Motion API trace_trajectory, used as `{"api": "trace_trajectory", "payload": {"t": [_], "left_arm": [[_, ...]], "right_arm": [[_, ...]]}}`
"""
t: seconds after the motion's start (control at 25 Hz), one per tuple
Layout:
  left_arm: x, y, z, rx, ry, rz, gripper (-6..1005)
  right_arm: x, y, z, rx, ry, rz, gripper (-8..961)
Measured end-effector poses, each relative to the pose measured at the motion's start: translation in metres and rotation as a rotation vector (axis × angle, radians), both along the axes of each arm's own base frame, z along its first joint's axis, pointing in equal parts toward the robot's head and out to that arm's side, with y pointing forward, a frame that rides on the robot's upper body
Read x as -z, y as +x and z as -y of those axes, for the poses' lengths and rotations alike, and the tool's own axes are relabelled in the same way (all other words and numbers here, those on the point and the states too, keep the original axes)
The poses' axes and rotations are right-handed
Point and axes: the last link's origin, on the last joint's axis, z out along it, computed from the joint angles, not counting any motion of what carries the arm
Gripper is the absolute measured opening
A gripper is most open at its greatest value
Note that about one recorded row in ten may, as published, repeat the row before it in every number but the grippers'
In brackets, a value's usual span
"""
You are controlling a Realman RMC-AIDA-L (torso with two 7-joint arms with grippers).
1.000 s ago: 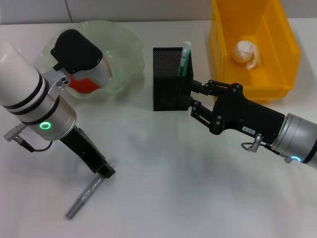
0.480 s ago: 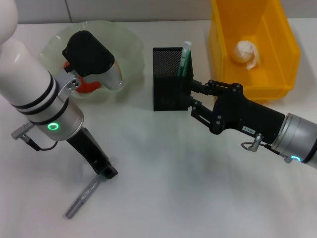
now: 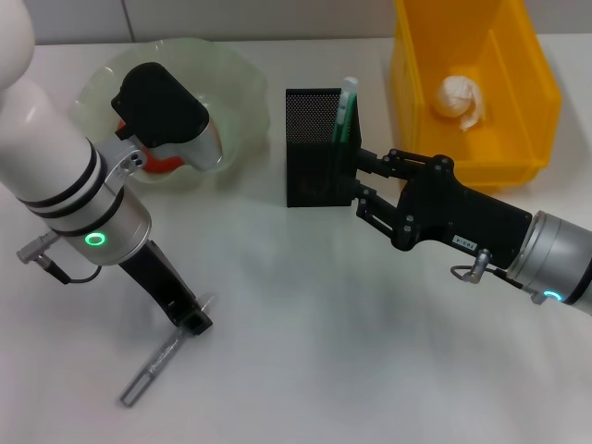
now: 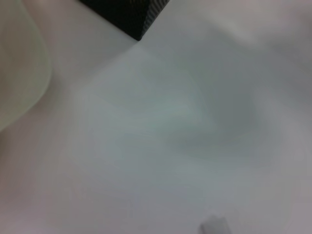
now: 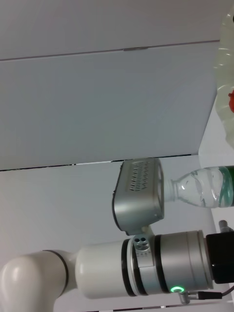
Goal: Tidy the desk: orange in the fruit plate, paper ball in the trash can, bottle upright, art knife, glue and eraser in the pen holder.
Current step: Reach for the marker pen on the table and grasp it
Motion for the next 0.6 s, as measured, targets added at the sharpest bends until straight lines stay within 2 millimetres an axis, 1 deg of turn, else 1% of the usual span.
{"api": "trace_trajectory", "payload": {"t": [0.6], "left_arm": [[0.0010, -0.0041, -0.0017, 0.000, 0.007, -0.016, 436]], "right_arm": [[0.0002, 0.0000, 0.0002, 0.000, -0.002, 0.000, 349]]}}
